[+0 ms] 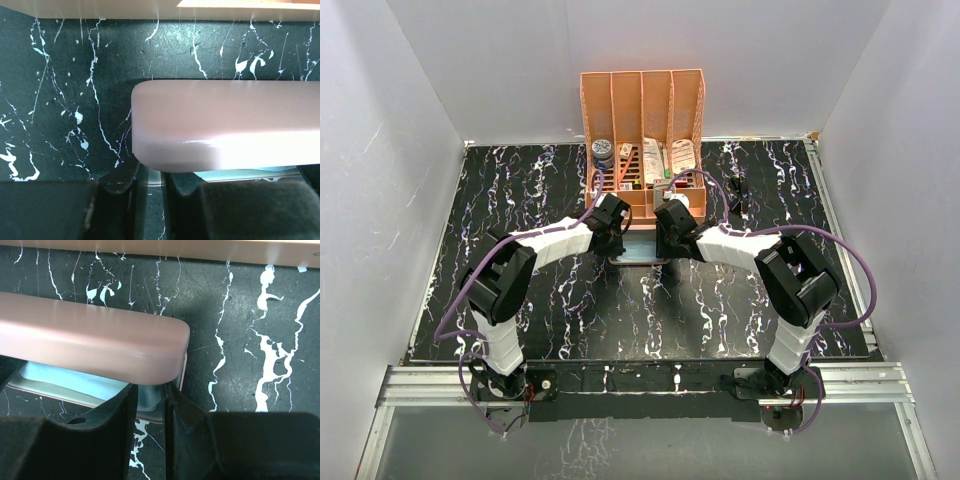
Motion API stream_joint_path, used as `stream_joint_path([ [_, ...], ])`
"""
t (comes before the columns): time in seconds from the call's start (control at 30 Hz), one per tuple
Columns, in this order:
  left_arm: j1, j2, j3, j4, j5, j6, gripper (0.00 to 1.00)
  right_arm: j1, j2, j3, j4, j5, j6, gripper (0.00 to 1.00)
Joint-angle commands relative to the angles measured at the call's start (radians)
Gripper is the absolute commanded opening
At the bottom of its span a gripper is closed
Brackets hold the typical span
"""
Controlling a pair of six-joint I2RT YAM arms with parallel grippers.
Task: Organize the sunglasses
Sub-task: Place the glasses cleaning cloth in the sunglasses case, then adjust the glasses cleaning cloth in the sunglasses case.
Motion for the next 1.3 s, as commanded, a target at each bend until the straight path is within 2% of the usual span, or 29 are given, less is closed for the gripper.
stream_joint_path([
  [0.0,0.006,-0.065,0.039,-0.055,-0.027,0.020,0.15,-0.005,-0.045,0.046,0.002,0.024,-0.010,0.25],
  [0.3,0.000,-0.083,0.046,-0.061,-0.016,0.018,0.15,-0.005,-0.081,0.050,-0.003,0.021,-0.007,0.25],
  [0.4,-0.006,-0.097,0.044,-0.051,-0.012,0.020,0.09,-0.004,-0.092,0.049,-0.001,0.008,-0.004,0.25],
  [0.47,-0.009,-0.104,0.032,-0.026,-0.002,0.024,0.00,-0.004,-0.098,0.043,0.011,-0.001,-0.004,0.18],
  [0.67,-0.012,-0.101,-0.021,0.085,0.087,0.021,0.00,-0.004,-0.083,0.037,0.029,-0.015,-0.003,0.00],
  [1.07,-0.020,-0.041,-0.050,0.188,0.112,-0.002,0.00,-0.003,-0.015,0.031,0.104,-0.052,0.010,0.00],
  [1.27,-0.020,-0.004,-0.042,0.175,0.093,-0.004,0.00,-0.004,0.021,0.044,0.112,-0.062,0.015,0.00],
])
